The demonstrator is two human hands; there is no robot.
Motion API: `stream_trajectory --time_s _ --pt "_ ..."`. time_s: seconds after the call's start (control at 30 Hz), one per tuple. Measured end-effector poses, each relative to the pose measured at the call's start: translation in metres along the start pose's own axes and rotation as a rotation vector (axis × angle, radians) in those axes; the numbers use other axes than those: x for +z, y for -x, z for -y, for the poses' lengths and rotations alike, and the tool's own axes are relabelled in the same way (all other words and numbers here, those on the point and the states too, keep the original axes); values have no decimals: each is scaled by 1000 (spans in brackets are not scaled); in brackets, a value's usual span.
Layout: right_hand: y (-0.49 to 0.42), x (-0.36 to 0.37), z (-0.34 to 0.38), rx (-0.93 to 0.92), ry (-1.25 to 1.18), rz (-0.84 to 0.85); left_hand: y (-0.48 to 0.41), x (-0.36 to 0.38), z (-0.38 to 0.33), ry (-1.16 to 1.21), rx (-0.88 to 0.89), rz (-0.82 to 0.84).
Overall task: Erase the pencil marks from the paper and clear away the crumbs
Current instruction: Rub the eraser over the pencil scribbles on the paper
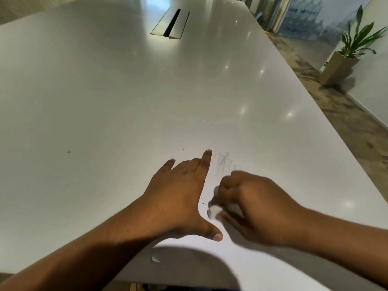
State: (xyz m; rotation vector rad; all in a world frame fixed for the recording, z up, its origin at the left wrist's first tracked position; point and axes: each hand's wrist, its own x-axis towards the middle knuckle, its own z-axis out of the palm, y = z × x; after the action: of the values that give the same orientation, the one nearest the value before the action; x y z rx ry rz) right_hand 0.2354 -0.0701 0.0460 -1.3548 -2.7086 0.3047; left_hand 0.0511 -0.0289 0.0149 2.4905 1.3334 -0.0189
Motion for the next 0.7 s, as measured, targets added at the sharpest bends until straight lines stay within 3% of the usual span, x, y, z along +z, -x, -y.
stream_trajectory --time_s 0.1,0.2,0.37,0.47,0.57,0.7 --pt "-34 -3 -36 131 92 -159 0 -3 -2 -12 -7 18" --pt "-51 -1 -53 229 124 -191 0 -3 -4 -11 -10 16" --pt "-29 1 -26 110 113 -122 3 0 -2 64 -21 -1" --pt "-57 -3 -56 215 154 -229 3 1 -1 78 -21 -9" --pt "-75 -7 -72 319 152 -209 4 1 0 77 -19 -13" --pt "-53 -6 -41 175 120 -155 4 3 0 98 -22 -27"
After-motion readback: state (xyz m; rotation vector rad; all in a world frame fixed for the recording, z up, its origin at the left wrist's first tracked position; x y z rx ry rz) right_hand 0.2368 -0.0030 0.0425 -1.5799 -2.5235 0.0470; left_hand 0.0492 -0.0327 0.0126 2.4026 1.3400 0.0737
